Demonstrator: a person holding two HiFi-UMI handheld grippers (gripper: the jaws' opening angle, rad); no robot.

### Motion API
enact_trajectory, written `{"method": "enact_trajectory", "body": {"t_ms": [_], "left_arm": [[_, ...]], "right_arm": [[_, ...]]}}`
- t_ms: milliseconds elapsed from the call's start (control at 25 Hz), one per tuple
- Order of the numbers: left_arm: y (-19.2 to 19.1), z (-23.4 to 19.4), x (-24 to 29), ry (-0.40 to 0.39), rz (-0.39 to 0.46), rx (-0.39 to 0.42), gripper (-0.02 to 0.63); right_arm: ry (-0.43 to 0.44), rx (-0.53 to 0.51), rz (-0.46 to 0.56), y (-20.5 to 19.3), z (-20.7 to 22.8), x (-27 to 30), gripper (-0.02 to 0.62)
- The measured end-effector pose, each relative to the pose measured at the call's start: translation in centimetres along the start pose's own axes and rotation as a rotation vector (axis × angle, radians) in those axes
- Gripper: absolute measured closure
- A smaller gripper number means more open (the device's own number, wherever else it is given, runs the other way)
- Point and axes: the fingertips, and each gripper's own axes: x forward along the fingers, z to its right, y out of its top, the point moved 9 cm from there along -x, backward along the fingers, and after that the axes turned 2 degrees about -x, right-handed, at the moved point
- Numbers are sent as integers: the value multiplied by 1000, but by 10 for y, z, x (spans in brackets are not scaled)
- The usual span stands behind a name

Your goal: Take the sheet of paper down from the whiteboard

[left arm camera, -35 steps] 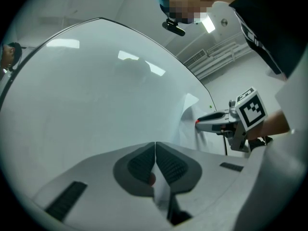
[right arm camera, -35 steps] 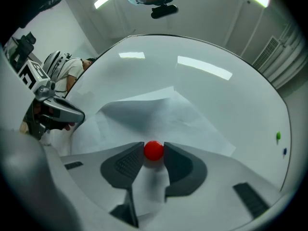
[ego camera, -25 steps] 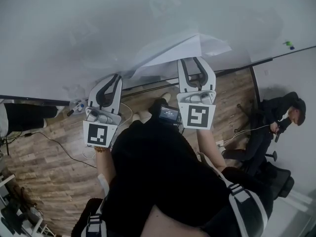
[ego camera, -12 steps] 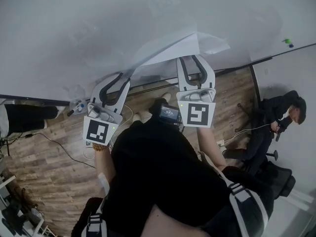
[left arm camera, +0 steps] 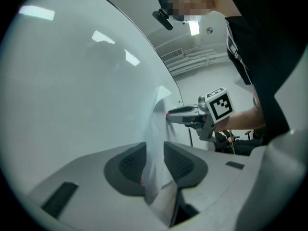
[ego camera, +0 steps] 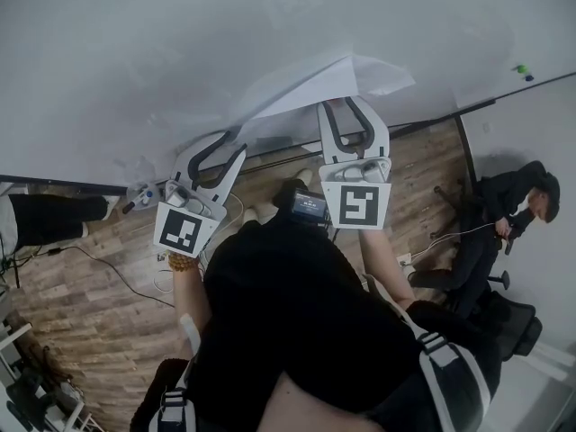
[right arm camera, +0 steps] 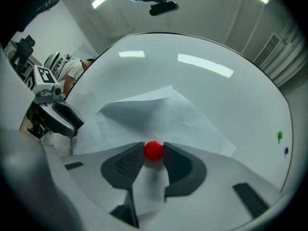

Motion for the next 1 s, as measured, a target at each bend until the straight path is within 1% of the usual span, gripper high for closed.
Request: {"method": "enact_trajectory", "body": {"t_ms": [80, 160, 200, 280, 320, 360, 440, 600, 680, 760, 800, 840, 1000], "left_arm": [[-2, 1, 3, -27, -19, 38, 486], [-2, 1, 7, -64, -41, 117, 486], [-2, 1, 8, -67, -41, 113, 488], [-4, 3, 10, -59, -35, 54, 488], [-5, 4, 10, -69, -42, 65, 488], [-5, 4, 10, -85, -50, 94, 489], [-4, 5, 12, -106, -56, 133, 492], [-5, 5, 13, -110, -46, 178, 515], [-6, 4, 13, -101, -40, 159, 521], [-8, 4, 11, -64, -21, 71, 522], [-9, 4, 10, -51, -14, 43, 524], [-9, 3, 10, -53, -15, 50, 528], [-7, 5, 8, -104, -41, 169, 537]], "right_arm": [[2, -1, -3, 0, 0, 0, 474], [0, 8, -1, 0, 1, 0, 474], [0, 11, 0, 0, 1, 0, 474], [8, -3, -9, 0, 1, -1, 474], [14, -13, -19, 0, 1, -1, 474], [14, -11, -18, 0, 1, -1, 474], [6, -1, -2, 1, 1, 0, 474], [10, -7, -17, 0, 1, -1, 474], [6, -2, -11, 0, 1, -1, 474], [6, -3, -14, 1, 1, -1, 474], [5, 0, -17, 1, 1, 0, 474], [3, 2, -19, 1, 1, 0, 474], [1, -6, -11, 2, 1, -1, 474]]}}
